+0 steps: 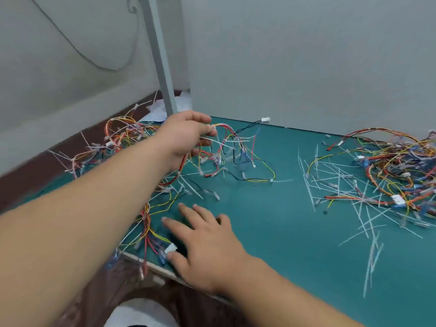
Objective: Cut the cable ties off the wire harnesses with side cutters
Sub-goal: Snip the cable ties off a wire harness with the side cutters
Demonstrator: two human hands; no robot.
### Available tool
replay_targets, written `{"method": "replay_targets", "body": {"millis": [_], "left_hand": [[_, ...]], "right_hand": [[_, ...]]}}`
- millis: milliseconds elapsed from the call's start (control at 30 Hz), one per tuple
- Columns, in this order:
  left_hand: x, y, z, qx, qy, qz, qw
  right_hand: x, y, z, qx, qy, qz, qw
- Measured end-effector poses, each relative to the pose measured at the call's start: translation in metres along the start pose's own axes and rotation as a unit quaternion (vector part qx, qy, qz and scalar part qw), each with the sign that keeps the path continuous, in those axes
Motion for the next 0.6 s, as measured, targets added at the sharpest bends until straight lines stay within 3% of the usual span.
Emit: {"method": "replay_targets", "body": {"millis": [200,300,333,367,433,500,600], "left_hand": [[-0.004,-0.01,-0.017,-0.021,-0.004,0.001,1.0],[-0.01,-0.025,-0.021,0.005,-0.006,-0.005,1.0],[-0.014,-0.031,-0.018,0.02,0.002,0.008,1.0],[-0.018,-0.038,-0.014,0.03,0.009,0.027,0.999],[-0.028,-0.052,0.0,0.038,0.006,0.06,0.997],[-0.035,-0.066,0.015,0.057,-0.014,0.078,0.995],[-0.045,-0.08,0.032,0.148,-0.049,0.107,0.982]], "right_hand": [[0.011,0.011,0.002,-0.025,0.014,0.0,1.0],[0.009,0.024,-0.004,0.098,0.085,0.042,0.991],[0.01,0.03,-0.008,0.182,0.153,0.088,0.967],[0.011,0.039,-0.014,0.273,0.231,0.149,0.922],[0.014,0.056,-0.022,0.43,0.325,0.264,0.799],[0.017,0.07,-0.025,0.538,0.341,0.317,0.703],[0.014,0.083,-0.028,0.633,0.324,0.304,0.634]]}}
Point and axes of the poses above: each hand's wrist, its own x-axis towards the middle knuckle, its own z-axis out of the palm, y = z × x, the point moved 3 cm from there along x, towards the middle knuckle, and after that the axes turned 11 degrees about -z, right-handed, at the moved point
